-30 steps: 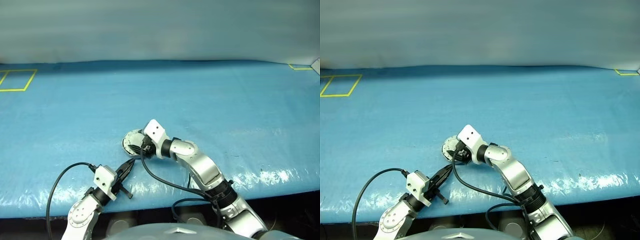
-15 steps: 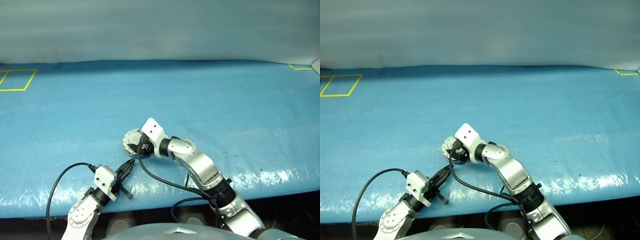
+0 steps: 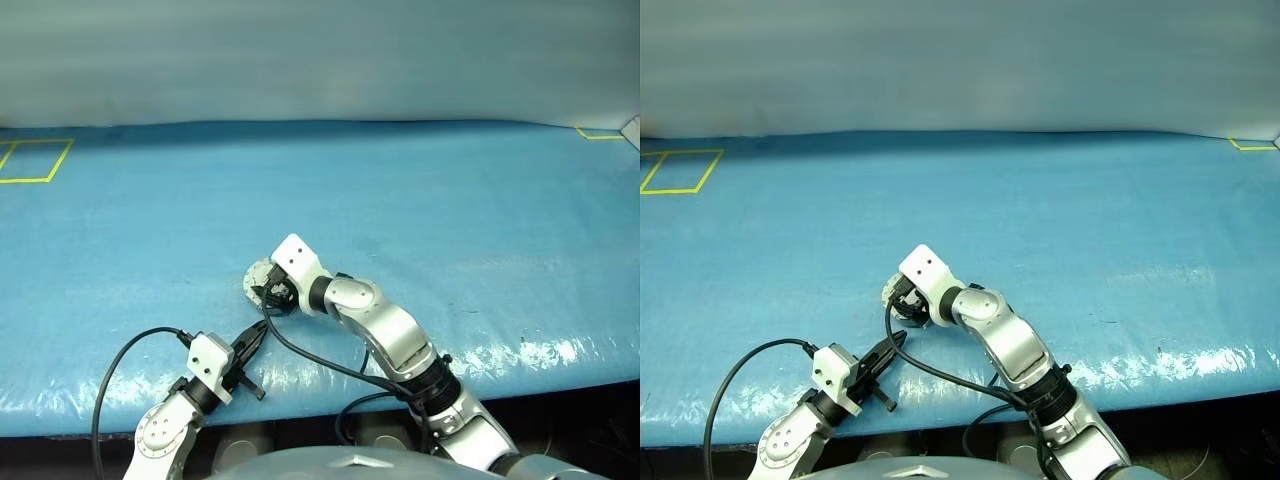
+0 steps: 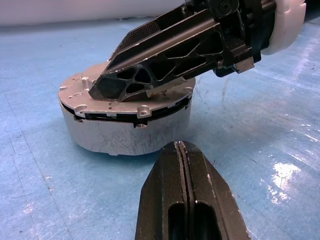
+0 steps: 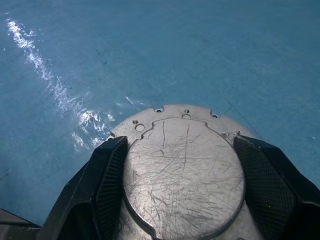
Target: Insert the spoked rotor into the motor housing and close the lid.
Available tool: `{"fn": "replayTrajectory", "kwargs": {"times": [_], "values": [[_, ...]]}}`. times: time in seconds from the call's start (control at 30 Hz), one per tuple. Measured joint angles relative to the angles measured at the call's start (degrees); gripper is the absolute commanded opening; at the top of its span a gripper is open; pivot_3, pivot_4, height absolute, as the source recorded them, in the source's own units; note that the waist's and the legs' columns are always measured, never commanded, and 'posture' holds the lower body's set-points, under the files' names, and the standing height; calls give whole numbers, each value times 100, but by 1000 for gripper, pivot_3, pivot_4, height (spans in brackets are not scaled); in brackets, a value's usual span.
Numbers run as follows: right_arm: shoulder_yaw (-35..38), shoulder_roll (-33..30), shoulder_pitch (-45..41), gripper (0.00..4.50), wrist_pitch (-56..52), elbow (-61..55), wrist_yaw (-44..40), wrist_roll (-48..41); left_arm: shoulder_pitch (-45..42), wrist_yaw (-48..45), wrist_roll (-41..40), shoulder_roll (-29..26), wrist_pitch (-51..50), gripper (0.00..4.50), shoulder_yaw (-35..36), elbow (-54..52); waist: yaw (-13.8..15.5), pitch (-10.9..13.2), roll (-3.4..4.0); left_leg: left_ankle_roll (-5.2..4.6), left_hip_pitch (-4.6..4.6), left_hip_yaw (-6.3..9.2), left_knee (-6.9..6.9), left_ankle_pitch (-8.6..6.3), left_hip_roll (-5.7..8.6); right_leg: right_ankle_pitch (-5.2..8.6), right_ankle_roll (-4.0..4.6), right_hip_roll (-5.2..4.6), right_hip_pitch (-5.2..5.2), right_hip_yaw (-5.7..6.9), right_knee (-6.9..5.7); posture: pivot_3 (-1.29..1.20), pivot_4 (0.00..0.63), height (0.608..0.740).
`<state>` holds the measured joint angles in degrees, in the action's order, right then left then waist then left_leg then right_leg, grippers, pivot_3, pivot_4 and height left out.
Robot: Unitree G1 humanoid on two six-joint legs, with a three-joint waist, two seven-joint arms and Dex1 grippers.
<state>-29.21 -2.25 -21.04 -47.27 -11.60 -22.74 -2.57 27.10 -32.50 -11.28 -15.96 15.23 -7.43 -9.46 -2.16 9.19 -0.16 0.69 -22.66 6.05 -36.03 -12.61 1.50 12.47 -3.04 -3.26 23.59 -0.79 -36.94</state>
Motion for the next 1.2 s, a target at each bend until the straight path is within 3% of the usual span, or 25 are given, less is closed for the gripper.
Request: {"fn": "replayTrajectory", "kwargs": {"times": [0.33, 0.67, 1.2], "values": [[-97, 7, 35, 3049, -22, -35, 223, 67, -32, 4, 2, -3, -29, 0, 0, 0, 1, -1, 0, 0, 2, 0, 0, 0, 0, 0, 0, -1, -2, 1, 0, 0, 150, 740], [-142, -187, 335, 3049, 982, 167, 95, 99, 21, 361, 116, 52, 23, 0, 39, -2, 3, -1, -1, 0, 2, 0, 0, 0, 0, 0, -1, -4, -3, 1, 2, 0, 150, 740], [-235, -143, 176, 3049, 677, 233, 268, 277, 39, 630, 231, 54, 50, 0, 90, -2, 4, -5, -2, 1, 17, 3, -1, 1, -3, 1, -1, -6, -1, 3, 0, 0, 150, 740]]}}
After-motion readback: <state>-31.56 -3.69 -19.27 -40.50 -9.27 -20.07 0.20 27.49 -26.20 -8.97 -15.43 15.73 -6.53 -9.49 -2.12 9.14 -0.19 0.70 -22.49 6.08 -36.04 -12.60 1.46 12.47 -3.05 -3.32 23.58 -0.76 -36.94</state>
